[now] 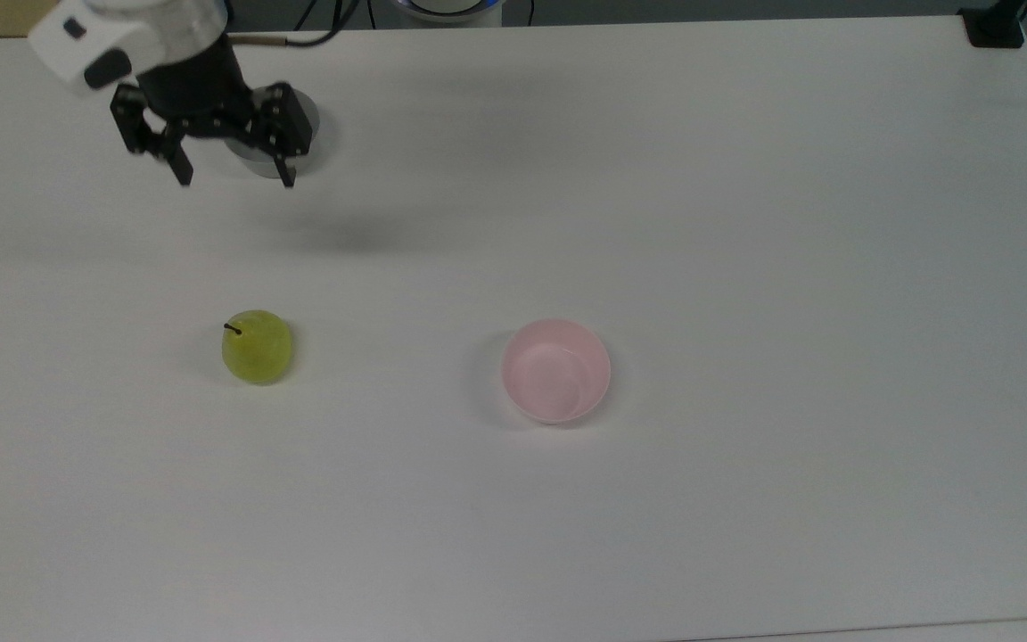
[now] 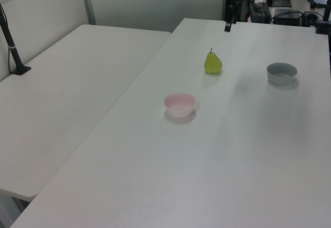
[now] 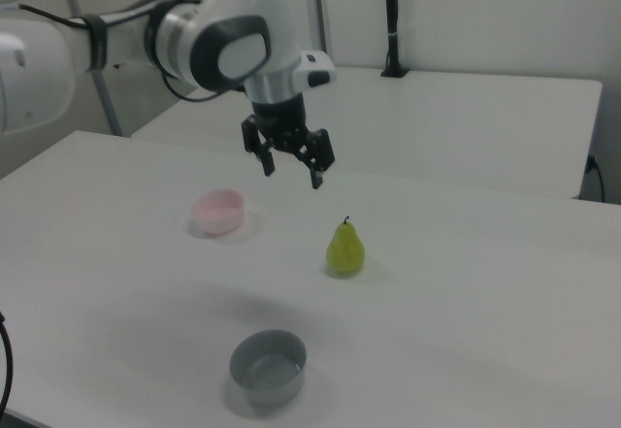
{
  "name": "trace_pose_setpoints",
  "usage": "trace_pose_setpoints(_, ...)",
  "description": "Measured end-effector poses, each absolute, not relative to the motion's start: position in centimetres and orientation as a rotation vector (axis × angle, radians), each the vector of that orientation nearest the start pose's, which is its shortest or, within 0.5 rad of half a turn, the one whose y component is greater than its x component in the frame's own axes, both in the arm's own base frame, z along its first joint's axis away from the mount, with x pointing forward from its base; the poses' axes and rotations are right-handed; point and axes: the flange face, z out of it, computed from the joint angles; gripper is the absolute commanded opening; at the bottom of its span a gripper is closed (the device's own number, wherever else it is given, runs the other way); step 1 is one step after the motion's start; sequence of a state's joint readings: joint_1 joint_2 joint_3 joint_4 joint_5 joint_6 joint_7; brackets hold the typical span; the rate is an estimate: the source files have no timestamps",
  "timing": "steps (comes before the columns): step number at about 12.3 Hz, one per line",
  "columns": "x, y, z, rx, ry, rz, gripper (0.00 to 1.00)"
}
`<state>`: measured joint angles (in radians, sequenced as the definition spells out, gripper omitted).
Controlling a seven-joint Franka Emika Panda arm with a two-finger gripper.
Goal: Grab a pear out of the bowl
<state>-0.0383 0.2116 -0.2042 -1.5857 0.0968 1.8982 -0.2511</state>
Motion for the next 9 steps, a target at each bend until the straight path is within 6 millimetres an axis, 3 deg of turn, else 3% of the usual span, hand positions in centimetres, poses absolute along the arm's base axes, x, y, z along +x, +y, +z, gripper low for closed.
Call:
trace_pose_setpoints(2,60.6,-11.4,55.7,-3.122,0.140,-0.091,1.00)
trace_pose_setpoints(5,57.8,-8.8,58.8,-3.103,0.228,0.033,1.00)
trace_pose_setpoints(7,56.2,-7.8,60.5,-3.120,0.221,0.071,1.00)
trace_pose_setpoints(9,55.9,-7.0,61.4,-3.123,0.198,0.054,1.00)
